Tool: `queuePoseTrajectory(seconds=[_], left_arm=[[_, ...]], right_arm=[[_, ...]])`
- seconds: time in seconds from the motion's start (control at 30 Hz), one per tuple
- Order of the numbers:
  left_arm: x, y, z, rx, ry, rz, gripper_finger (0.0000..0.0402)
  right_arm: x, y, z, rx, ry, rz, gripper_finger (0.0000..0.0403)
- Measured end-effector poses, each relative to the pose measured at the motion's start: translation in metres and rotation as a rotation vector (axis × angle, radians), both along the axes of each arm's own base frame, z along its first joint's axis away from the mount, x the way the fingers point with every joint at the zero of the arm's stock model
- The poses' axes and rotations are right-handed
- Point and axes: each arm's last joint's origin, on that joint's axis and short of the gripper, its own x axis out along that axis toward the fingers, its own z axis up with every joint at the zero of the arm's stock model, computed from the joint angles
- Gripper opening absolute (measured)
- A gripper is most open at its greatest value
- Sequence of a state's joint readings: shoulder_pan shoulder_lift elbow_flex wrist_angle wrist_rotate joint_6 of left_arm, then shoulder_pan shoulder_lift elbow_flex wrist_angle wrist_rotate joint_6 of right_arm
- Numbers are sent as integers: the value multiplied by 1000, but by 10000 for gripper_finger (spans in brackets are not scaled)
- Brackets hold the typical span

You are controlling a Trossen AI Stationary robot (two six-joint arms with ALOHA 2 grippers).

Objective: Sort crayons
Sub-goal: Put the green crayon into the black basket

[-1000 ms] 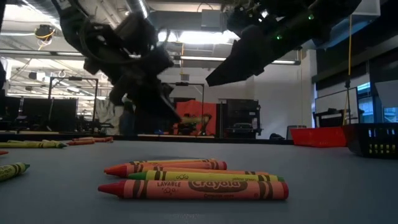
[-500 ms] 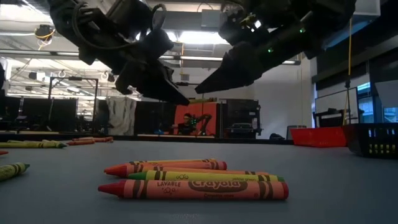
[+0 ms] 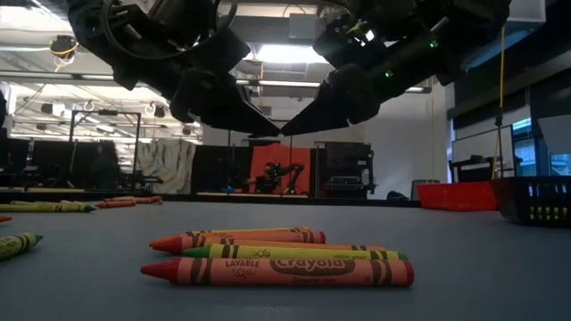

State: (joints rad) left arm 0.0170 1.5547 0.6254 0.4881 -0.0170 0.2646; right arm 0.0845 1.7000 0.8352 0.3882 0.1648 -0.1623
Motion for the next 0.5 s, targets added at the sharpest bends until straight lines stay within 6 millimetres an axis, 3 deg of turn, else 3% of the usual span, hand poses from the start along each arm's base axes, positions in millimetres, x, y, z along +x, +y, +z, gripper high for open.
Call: queuePoseTrajectory(seconds=[0.27, 0.5], left_arm=[[0, 0, 0, -1, -3, 10, 12], [0, 0, 1, -56, -8, 6, 25]], right_arm=[[0, 0, 0, -11, 6, -1, 15], [0, 0, 0, -27, 6, 5, 37]])
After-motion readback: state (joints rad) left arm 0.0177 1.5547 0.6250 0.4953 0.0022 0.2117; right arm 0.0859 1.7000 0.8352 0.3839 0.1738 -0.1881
